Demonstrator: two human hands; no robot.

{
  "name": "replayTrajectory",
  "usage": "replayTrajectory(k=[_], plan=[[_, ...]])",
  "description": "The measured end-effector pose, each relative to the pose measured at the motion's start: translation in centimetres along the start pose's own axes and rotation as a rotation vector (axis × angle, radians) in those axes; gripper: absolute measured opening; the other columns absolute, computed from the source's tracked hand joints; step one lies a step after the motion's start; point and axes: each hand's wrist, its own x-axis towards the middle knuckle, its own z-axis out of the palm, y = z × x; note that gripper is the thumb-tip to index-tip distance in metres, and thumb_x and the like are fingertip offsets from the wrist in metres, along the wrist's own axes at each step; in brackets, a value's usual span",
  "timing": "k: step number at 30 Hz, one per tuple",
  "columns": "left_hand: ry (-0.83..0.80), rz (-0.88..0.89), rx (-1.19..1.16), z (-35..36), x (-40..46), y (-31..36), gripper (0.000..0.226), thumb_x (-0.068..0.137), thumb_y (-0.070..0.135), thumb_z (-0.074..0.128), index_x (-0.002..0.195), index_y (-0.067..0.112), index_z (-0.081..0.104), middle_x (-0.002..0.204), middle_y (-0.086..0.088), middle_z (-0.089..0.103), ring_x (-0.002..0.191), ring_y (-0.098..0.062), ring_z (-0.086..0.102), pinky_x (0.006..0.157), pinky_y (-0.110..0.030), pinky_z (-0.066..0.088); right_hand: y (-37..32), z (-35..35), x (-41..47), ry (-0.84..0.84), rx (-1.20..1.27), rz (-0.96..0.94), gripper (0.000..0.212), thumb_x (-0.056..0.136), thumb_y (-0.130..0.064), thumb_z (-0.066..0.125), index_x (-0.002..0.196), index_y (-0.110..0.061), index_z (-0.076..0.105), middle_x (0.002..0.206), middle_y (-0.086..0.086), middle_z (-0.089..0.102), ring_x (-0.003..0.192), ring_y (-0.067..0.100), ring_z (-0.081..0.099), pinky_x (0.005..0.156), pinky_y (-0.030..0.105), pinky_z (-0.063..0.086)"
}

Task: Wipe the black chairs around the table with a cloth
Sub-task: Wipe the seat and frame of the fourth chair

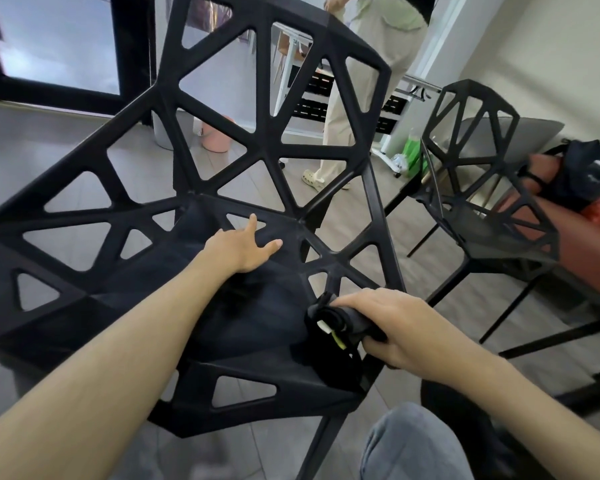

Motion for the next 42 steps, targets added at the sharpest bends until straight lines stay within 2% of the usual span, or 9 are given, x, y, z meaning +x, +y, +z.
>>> replayTrajectory(k=[2,7,15,20,25,30,34,38,42], plan=[[-0.014,-0.006,0.000,-0.1,0.1,0.0,0.095,0.094,0.083,0.025,0.167,0.030,-0.004,0.167,-0.005,0.035,0.157,-0.045,0.015,0.122,-0.052,0.026,0.2,0.3,-0.1,0.093,0.085,0.000,0.064,0.079,-0.014,0.065,0.135,-0.042,0.051,0.127,-0.022,0.059,0.114,0.012,0.060,0.094,0.036,0.050],[-0.092,-0.047,-0.001,-0.8,0.6,0.3,0.094,0.092,0.086,0.022,0.166,0.035,-0.004,0.170,0.000,0.027,0.158,-0.044,0.007,0.123,-0.053,0.019,1.7,1.3,4.2,0.335,-0.071,0.107,0.060,0.078,-0.007,0.072,0.131,-0.034,0.060,0.119,-0.010,0.065,0.105,0.020,0.060,0.087,0.041,0.050],[-0.082,-0.045,-0.007,-0.7,0.9,0.0,0.092,0.091,0.088,0.021,0.165,0.033,0.018,0.168,-0.006,0.032,0.158,-0.041,0.012,0.122,-0.053,0.024,2.0,3.7,10.8,0.261,-0.278,0.253,0.034,0.077,-0.016,0.075,0.107,-0.030,0.066,0.090,-0.003,0.068,0.085,0.031,0.064,0.073,0.042,0.048],[-0.063,-0.027,0.032,-0.8,0.4,0.3,0.088,0.094,0.084,0.021,0.163,0.029,0.025,0.163,-0.008,0.039,0.155,-0.039,0.022,0.120,-0.050,0.028,-0.1,-0.2,5.0,0.101,-0.312,0.378,0.021,0.090,-0.029,0.063,0.108,-0.035,0.057,0.100,-0.008,0.064,0.099,0.026,0.065,0.069,0.034,0.041],[-0.048,-0.013,0.047,-0.9,0.1,0.7,0.085,0.098,0.079,0.023,0.163,0.024,0.027,0.162,-0.009,0.042,0.153,-0.038,0.027,0.120,-0.047,0.028,-0.7,0.8,-1.5,0.161,-0.324,0.458,0.045,0.062,-0.021,0.088,0.101,-0.030,0.067,0.084,-0.006,0.064,0.071,0.026,0.060,0.053,0.033,0.042],[-0.034,-0.008,0.081,-0.7,0.4,0.8,0.085,0.097,0.080,0.025,0.162,0.025,0.029,0.161,-0.007,0.043,0.151,-0.039,0.030,0.115,-0.048,0.035,0.7,2.9,3.8,0.303,-0.185,0.330,0.046,0.079,-0.014,0.077,0.121,-0.025,0.062,0.096,-0.002,0.064,0.088,0.026,0.059,0.068,0.038,0.053],[-0.015,0.010,0.094,-0.5,0.2,0.8,0.082,0.100,0.077,0.024,0.158,0.021,0.035,0.158,-0.008,0.047,0.147,-0.035,0.039,0.118,-0.046,0.031,2.2,3.6,10.5,0.377,-0.010,0.323,0.031,0.086,-0.010,0.064,0.115,-0.019,0.059,0.095,0.003,0.060,0.092,0.032,0.059,0.071,0.041,0.044],[-0.022,-0.006,0.087,-0.7,0.3,0.8,0.084,0.098,0.079,0.023,0.159,0.023,0.035,0.158,-0.008,0.046,0.148,-0.038,0.037,0.111,-0.047,0.038,2.8,3.2,12.5,0.301,0.116,0.313,0.032,0.085,-0.014,0.065,0.116,-0.021,0.060,0.098,0.004,0.067,0.096,0.031,0.063,0.072,0.036,0.044],[-0.023,-0.004,0.083,-0.7,0.5,0.5,0.083,0.098,0.079,0.024,0.157,0.022,0.038,0.158,-0.008,0.047,0.147,-0.038,0.037,0.109,-0.047,0.039,-0.6,2.1,8.2,0.161,0.192,0.137,0.025,0.077,-0.025,0.065,0.095,-0.032,0.050,0.089,-0.008,0.065,0.088,0.024,0.063,0.076,0.038,0.051]])
